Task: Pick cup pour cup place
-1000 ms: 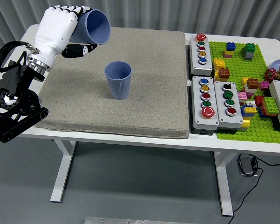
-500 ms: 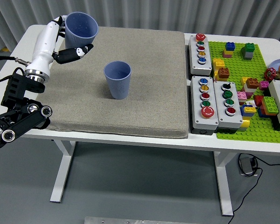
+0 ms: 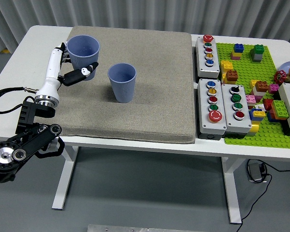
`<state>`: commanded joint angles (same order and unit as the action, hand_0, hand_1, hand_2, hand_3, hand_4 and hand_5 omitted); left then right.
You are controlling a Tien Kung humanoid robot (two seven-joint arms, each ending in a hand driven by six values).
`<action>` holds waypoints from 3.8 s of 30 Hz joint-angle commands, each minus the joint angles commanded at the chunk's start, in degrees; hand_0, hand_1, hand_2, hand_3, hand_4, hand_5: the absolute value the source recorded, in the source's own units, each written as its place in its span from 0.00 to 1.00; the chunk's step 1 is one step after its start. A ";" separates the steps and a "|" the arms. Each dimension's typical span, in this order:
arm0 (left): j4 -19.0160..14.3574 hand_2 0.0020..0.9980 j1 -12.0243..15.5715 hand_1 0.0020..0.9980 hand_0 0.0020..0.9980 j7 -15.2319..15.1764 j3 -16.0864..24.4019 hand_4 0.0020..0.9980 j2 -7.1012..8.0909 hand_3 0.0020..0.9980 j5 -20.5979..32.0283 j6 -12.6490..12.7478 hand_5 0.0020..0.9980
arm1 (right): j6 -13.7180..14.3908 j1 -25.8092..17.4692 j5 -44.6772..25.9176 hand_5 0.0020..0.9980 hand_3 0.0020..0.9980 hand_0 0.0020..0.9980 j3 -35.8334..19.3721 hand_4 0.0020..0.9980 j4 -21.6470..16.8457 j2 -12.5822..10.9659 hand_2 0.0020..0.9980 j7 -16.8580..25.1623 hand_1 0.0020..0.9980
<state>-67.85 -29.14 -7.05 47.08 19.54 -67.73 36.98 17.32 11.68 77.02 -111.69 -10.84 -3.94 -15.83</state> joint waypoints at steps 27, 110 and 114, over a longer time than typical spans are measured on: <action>10.58 0.65 3.85 0.60 0.56 -17.72 -0.83 0.71 -5.92 0.61 9.66 0.00 0.06 | 0.14 0.05 0.42 0.07 0.57 0.68 -0.13 0.00 0.03 0.25 0.56 0.02 0.60; 20.18 0.88 3.65 0.75 0.72 -22.27 -1.22 0.93 -6.53 0.84 8.70 0.00 0.38 | 0.44 -0.07 -0.06 0.07 0.57 0.67 0.29 0.00 0.06 0.38 0.56 -0.01 0.60; 19.99 0.96 3.68 0.80 0.77 -21.48 -0.94 0.94 -6.51 0.97 7.56 0.00 0.39 | 0.45 -0.10 -0.12 0.06 0.57 0.67 0.33 0.00 0.06 0.38 0.56 -0.01 0.60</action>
<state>-47.86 -25.45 -28.53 46.14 13.03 -60.17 36.98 17.77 11.58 76.90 -111.36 -10.78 -3.56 -15.84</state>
